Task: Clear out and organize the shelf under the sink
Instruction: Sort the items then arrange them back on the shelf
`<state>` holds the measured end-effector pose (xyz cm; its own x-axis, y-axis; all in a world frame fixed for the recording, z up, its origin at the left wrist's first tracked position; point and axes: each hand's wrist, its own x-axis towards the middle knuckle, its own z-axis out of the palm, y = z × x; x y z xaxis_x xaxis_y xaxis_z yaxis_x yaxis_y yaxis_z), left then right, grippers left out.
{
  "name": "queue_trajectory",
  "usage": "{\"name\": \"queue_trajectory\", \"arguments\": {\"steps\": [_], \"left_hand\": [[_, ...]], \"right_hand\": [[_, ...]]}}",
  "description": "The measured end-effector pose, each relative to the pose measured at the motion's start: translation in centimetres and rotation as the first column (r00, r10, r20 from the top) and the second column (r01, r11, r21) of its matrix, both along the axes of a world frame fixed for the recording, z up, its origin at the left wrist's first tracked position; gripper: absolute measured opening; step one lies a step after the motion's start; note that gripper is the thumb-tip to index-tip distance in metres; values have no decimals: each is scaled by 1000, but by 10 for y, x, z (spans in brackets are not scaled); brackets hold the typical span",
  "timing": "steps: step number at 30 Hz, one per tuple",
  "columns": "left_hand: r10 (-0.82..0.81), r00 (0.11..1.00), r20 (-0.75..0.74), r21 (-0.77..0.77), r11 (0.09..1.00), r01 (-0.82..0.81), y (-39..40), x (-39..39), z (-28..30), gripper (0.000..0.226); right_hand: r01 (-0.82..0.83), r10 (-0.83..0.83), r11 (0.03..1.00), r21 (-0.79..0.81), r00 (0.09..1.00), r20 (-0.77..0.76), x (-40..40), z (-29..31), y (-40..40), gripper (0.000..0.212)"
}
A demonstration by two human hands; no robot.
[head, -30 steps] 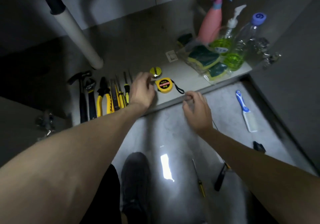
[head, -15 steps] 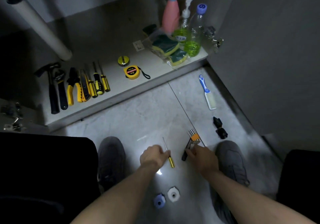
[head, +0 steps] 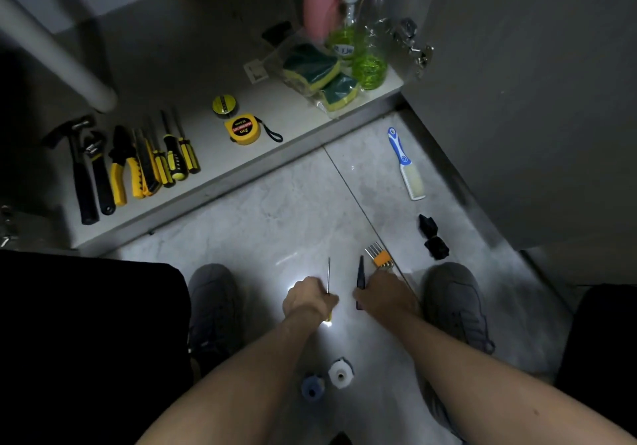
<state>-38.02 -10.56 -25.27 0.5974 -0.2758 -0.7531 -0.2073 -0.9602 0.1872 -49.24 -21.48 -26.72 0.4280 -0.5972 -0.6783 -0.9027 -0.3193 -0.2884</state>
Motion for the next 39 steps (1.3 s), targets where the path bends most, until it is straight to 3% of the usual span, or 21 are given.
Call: {"name": "queue_trajectory", "arguments": {"steps": [8, 12, 18, 24, 32, 37, 39], "left_hand": [[271, 963, -2, -209, 941, -265, 12, 37, 33, 16], [302, 947, 105, -336, 907, -252, 10, 97, 59, 20], [399, 880, 256, -502, 833, -232, -7, 212, 106, 28], [234, 862, 451, -270, 956, -118, -24, 303, 131, 29], [-18, 816, 577, -80, 994, 79, -37, 324, 111, 26], [-75, 775, 628, -66, 987, 149, -36, 325, 98, 36], [-60, 769, 636, -85, 985, 148, -35, 328, 96, 35]], "right_hand": [[-13, -8, 984, 175, 993, 114, 24, -2, 11, 33], [24, -52, 995, 97, 956, 289, 55, 10, 15, 28], [33, -122, 983, 183, 854, 505, 113, 33, 13, 18], [-5, -117, 984, 179, 737, 666, 178, 58, -1, 8], [-95, 94, 995, -36, 726, 681, 258, 90, -26, 12], [-162, 175, 983, -84, 709, 683, 291, 92, -27, 6], [-129, 148, 988, -79, 716, 683, 300, 89, -25, 18]]}}
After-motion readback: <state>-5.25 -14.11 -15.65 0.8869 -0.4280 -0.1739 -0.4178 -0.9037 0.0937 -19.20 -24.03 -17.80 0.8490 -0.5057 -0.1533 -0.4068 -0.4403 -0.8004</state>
